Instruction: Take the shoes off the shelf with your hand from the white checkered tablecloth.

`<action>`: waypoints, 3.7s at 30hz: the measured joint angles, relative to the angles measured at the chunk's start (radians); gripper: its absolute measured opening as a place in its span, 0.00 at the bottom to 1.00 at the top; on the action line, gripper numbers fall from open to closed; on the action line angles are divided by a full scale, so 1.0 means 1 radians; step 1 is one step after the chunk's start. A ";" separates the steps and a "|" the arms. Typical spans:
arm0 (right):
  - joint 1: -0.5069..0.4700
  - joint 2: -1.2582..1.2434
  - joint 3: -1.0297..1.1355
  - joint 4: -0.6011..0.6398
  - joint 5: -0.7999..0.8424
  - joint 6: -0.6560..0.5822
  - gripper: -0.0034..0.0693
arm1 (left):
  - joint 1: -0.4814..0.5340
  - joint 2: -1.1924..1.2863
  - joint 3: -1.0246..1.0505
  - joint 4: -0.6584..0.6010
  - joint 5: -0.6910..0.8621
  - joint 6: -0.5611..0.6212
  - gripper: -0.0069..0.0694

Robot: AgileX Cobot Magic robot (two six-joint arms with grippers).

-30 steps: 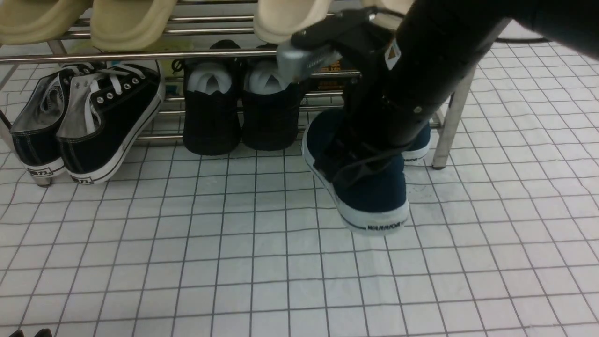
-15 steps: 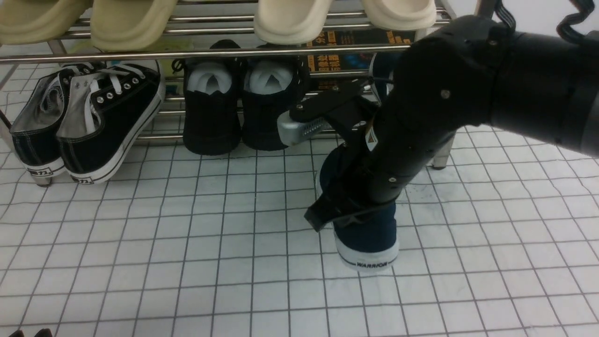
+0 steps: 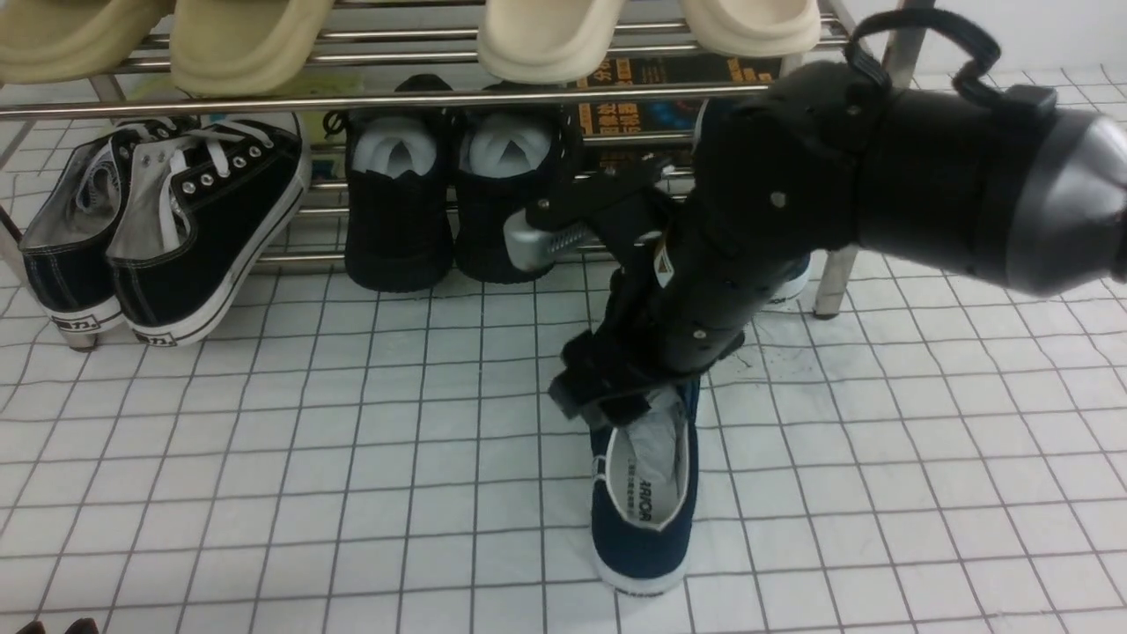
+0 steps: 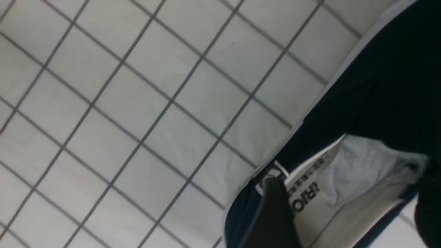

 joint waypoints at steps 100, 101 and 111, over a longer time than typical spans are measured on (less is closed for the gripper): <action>-0.157 -0.577 0.324 0.051 0.276 0.013 0.18 | 0.000 0.000 0.000 0.000 0.000 0.000 0.40; -0.157 -0.654 0.341 0.048 0.287 0.013 0.11 | 0.000 0.000 0.000 0.000 0.000 0.000 0.40; -0.157 -1.355 0.875 0.044 -0.231 -0.009 0.03 | 0.000 0.000 0.000 0.000 0.000 0.000 0.40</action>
